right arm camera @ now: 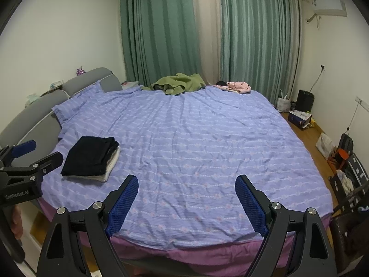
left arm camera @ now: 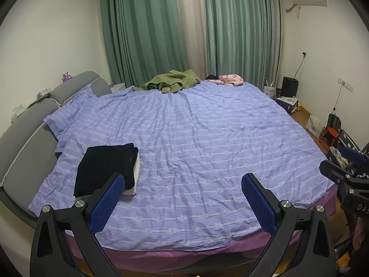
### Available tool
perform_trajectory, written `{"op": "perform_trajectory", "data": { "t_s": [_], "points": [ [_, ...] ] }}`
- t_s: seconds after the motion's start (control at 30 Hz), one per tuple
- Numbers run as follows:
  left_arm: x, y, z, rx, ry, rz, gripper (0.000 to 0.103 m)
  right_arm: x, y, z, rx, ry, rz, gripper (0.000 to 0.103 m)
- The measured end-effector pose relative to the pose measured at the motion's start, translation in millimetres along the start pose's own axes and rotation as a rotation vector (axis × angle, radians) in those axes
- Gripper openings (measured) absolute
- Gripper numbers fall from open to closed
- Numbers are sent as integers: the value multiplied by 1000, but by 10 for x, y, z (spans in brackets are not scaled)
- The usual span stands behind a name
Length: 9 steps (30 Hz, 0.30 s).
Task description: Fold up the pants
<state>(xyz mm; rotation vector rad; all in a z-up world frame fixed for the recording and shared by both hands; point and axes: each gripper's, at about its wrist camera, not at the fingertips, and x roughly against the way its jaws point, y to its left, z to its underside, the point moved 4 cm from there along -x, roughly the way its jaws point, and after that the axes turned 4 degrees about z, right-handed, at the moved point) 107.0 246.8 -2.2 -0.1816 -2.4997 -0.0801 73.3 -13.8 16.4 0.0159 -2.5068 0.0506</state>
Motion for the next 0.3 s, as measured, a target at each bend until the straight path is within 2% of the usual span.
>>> {"op": "perform_trajectory", "data": {
  "t_s": [0.3],
  "points": [
    [-1,-67,39,2,2,17,103,0,5,6,-6,7,10,87]
  ]
}}
